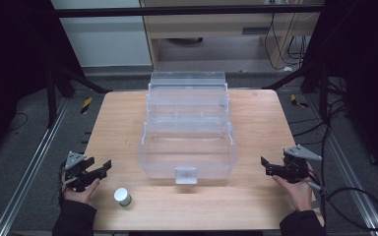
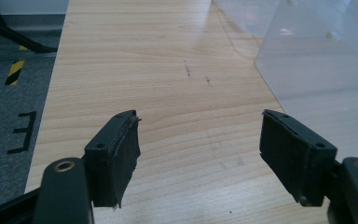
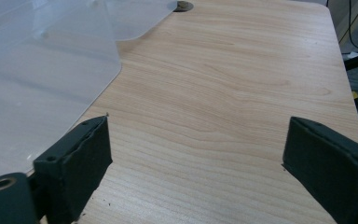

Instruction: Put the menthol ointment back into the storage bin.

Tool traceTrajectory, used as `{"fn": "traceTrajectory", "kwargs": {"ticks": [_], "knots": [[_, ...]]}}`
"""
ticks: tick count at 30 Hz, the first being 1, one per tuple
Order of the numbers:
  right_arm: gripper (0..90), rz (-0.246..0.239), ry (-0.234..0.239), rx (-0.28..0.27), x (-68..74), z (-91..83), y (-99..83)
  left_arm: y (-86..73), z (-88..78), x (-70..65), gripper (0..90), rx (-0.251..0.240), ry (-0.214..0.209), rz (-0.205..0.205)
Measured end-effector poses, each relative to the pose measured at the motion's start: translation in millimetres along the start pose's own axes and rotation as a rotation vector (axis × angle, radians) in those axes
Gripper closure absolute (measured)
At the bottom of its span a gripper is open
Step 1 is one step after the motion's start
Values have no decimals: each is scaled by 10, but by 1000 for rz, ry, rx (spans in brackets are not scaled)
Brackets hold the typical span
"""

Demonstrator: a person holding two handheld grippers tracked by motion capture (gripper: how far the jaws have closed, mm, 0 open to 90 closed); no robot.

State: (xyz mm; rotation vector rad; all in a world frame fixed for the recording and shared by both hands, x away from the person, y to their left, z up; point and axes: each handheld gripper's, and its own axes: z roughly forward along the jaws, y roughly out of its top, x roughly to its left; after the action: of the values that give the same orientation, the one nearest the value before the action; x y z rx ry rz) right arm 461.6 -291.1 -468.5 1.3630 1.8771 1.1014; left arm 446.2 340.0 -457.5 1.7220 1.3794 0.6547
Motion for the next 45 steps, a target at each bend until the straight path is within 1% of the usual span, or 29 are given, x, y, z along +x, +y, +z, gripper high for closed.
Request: {"fn": "traceTrajectory", "kwargs": {"ticks": [1,2,3,4,5,8,10,11,12,15,19,21,22,24,25,26,29,30,32,33,35,38,39,40,41,42,43,44,45], "knots": [[110,-4,2,-1,3,-5,0,10,-19,-3,287,-4,-2,1],[110,-4,2,-1,3,-5,0,10,-19,-3,295,-4,-2,1],[134,-14,6,1,3,-7,-1,23,-47,-6,295,-9,-11,1],[152,-24,-5,17,19,-4,-9,49,-83,-12,311,-16,-33,0],[153,-25,-7,26,19,2,-11,61,-93,-17,311,-16,-39,3],[159,-44,-17,52,18,27,-15,125,-121,-38,324,-16,-61,30],[161,-26,-18,52,10,30,-4,173,-143,-42,330,-16,-73,47],[164,-13,-17,54,8,26,1,182,-148,-43,330,-15,-79,47],[164,-12,-18,56,9,25,1,191,-152,-44,331,-12,-85,52],[164,-29,-27,68,3,42,-14,208,-166,-40,331,10,-97,99],[163,-37,-28,72,7,51,-14,233,-207,6,309,23,-145,116],[155,-45,-28,74,3,53,-16,258,-243,20,299,31,-156,141],[155,-45,-28,74,3,53,-16,258,-243,20,296,31,-156,141],[152,-54,-30,74,-2,54,-17,307,-299,39,286,44,-177,186],[152,-54,-30,74,-2,54,-17,307,-299,39,283,44,-177,186],[148,-55,-29,75,-1,53,-18,337,-332,46,277,51,-183,217],[146,-62,-31,81,4,56,-21,390,-374,52,264,65,-193,262],[146,-71,-36,81,0,61,-24,409,-386,53,264,69,-200,275],[145,-69,-35,81,-7,64,-31,447,-403,57,255,80,-226,295],[145,-68,-36,81,-14,65,-37,472,-411,55,250,94,-236,316],[145,-58,-38,88,-31,66,-49,504,-420,46,246,108,-251,346],[145,-55,-41,90,-50,66,-60,556,-442,19,242,124,-270,400],[145,-55,-40,90,-52,66,-60,556,-442,19,241,124,-270,400],[145,-56,-40,90,-54,66,-59,592,-458,-2,239,139,-289,443],[144,-56,-39,91,-54,67,-59,602,-463,-11,237,144,-294,457],[144,-57,-39,91,-54,67,-59,615,-468,-24,238,153,-293,480],[143,-56,-37,92,-54,67,-59,615,-468,-24,240,153,-293,480],[142,-62,-38,92,-58,70,-62,636,-473,-47,239,170,-300,509],[142,-63,-38,92,-58,70,-62,645,-475,-63,240,177,-306,523]]}}
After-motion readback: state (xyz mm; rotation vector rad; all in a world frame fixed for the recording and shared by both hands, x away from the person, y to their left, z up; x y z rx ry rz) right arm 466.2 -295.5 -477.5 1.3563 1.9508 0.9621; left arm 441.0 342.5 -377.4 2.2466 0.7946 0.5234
